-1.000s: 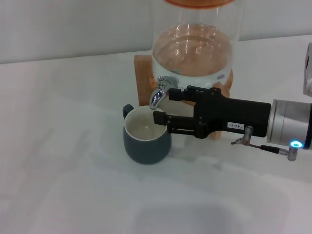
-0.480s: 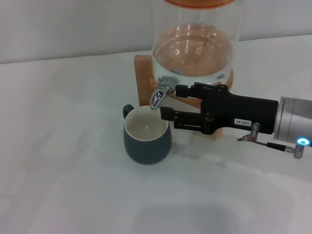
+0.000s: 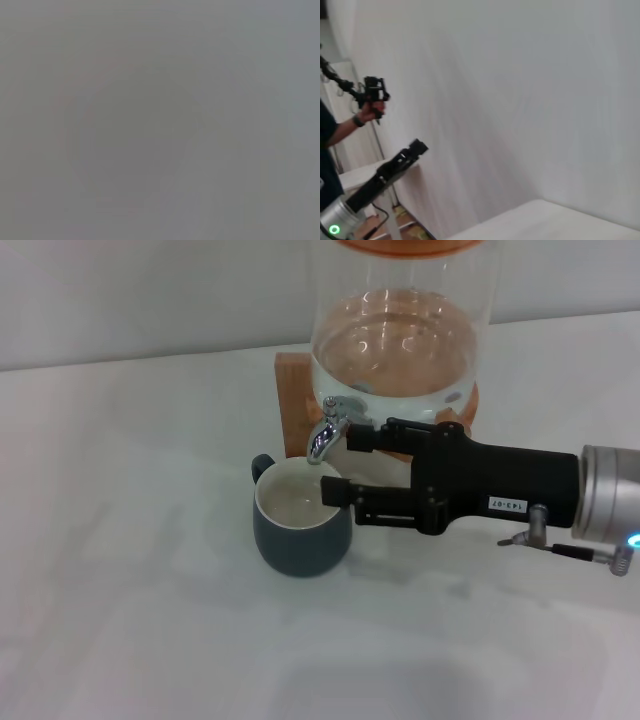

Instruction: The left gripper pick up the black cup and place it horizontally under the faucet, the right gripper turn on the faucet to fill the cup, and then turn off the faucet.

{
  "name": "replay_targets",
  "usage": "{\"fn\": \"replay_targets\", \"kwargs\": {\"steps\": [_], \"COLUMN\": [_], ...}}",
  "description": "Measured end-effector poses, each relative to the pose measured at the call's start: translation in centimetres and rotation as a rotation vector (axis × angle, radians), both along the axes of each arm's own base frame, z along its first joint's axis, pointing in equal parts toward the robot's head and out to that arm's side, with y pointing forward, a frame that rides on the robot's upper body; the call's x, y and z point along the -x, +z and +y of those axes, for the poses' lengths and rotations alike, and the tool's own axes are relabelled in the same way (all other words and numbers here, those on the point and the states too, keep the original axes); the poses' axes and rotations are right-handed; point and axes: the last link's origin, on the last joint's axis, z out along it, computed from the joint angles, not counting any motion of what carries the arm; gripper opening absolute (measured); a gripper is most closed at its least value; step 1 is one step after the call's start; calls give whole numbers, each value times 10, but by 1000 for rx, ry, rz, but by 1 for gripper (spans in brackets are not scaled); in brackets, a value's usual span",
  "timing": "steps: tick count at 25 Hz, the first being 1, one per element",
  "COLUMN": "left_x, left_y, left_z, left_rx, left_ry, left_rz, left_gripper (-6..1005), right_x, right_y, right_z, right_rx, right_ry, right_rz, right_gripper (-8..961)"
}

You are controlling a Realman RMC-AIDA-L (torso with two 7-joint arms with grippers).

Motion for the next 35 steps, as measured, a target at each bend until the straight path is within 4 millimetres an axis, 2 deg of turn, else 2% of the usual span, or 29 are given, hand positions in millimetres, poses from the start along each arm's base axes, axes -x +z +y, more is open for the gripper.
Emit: {"fn": "replay_targets", "kwargs": {"steps": [5, 15, 21, 26, 30, 35], "left_x": [0, 0, -2, -5, -7, -6], "left_y": [0, 1, -1, -8, -12, -13], "left_z": [0, 1, 4, 8, 11, 11], "left_rx": [2, 4, 14, 106, 189, 250], "left_ry": [-1, -3, -10, -30, -45, -46], "left_rz": [-4, -5, -2, 1, 31, 3], "left_gripper": [762, 762, 762, 762, 762, 762], "right_x": [-7, -55, -98, -117, -135, -167], "right_y": [17, 78, 127, 158, 170, 182], "right_z": [-2, -15, -19, -18, -15, -11], "right_rx": [-14, -129, -314, -484, -583, -687], "right_ry": [3, -92, -213, -224, -276, -445], "right_rz": [31, 96, 73, 4, -82, -108], "right_gripper": [781, 781, 781, 781, 781, 781]}}
